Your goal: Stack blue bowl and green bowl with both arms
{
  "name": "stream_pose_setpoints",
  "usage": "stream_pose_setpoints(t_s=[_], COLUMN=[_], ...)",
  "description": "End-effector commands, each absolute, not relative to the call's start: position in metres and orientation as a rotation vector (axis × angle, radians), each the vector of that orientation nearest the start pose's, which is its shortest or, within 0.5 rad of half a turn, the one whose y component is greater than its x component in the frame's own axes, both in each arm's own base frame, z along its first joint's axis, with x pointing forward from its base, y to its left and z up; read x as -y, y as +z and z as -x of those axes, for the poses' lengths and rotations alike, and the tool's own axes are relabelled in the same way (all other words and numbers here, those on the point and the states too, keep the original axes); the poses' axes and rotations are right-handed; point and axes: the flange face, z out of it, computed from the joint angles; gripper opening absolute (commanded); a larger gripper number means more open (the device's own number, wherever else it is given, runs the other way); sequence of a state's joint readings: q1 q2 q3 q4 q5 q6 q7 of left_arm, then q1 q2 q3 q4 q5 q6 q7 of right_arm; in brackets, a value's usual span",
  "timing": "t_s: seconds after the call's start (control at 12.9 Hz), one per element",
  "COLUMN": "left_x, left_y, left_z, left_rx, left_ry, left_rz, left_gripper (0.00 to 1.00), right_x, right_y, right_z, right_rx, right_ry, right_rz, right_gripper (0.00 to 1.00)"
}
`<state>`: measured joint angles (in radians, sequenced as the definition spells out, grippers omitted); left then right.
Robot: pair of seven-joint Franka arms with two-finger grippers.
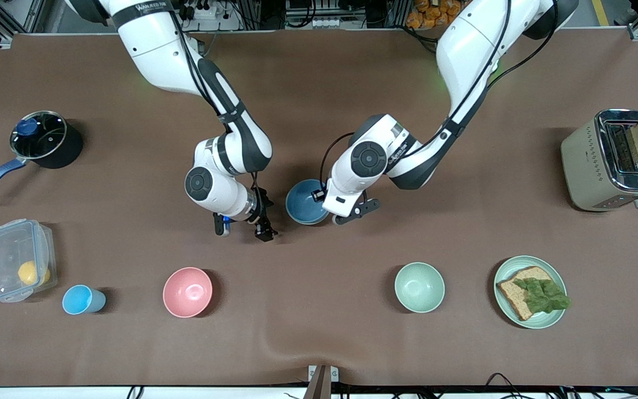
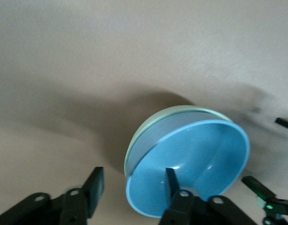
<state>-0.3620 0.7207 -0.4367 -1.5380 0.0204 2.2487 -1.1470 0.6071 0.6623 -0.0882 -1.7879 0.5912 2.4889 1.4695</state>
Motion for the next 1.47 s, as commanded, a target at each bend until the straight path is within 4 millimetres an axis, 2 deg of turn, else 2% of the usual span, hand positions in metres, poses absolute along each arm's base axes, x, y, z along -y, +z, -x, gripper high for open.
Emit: stream_pose_setpoints(t_s=[0.0, 0.08, 0.23, 0.39, 0.54, 0.7, 0.77, 0.85, 1.01, 1.16, 1.24, 1.39], left_x=[0.451, 0.434, 0.388, 0.339, 0.276, 0.209, 0.175, 0.151, 0.137, 0.131, 0.133, 0.131], left_y=[0.318, 0.341, 0.389, 0.423, 0.458, 0.505, 0.53, 0.551, 0.579, 0.593, 0.61, 0.622], left_z=[-0.546, -0.555, -0.573, -0.583, -0.593, -0.597, -0.597, -0.595, -0.583, -0.575, -0.566, -0.558], left_rx=[0.783, 0.803, 0.82, 0.694, 0.535, 0.329, 0.261, 0.21, 0.165, 0.176, 0.162, 0.161], left_ry=[0.189, 0.162, 0.062, 0.01, 0.031, 0.019, -0.012, -0.04, -0.069, -0.07, -0.103, -0.103], left_rz=[3.242, 3.229, 3.171, 3.101, 3.071, 3.066, 3.065, 3.062, 3.049, 3.05, 3.065, 3.099], left_gripper=[1.0, 1.0, 1.0, 1.0, 1.0, 1.0, 1.0, 1.0, 1.0, 1.0, 1.0, 1.0], right_x=[-0.326, -0.325, -0.319, -0.315, -0.307, -0.267, -0.234, -0.207, -0.15, -0.106, -0.092, -0.061], right_y=[0.189, 0.191, 0.191, 0.198, 0.224, 0.265, 0.288, 0.31, 0.354, 0.401, 0.432, 0.49], right_z=[-0.577, -0.577, -0.578, -0.58, -0.581, -0.589, -0.595, -0.597, -0.598, -0.592, -0.588, -0.587], right_rx=[-1.867, -1.868, -1.872, -1.844, -1.68, -1.543, -1.44, -1.336, -1.172, -0.999, -0.884, -0.734], right_ry=[0.356, 0.365, 0.365, 0.361, 0.37, 0.444, 0.483, 0.502, 0.484, 0.43, 0.368, 0.249], right_rz=[2.228, 2.231, 2.25, 2.298, 2.449, 2.551, 2.61, 2.657, 2.807, 2.914, 2.954, 3.01], right_gripper=[1.0, 1.0, 1.0, 1.0, 1.0, 1.0, 1.0, 1.0, 1.0, 1.0, 1.0, 1.0])
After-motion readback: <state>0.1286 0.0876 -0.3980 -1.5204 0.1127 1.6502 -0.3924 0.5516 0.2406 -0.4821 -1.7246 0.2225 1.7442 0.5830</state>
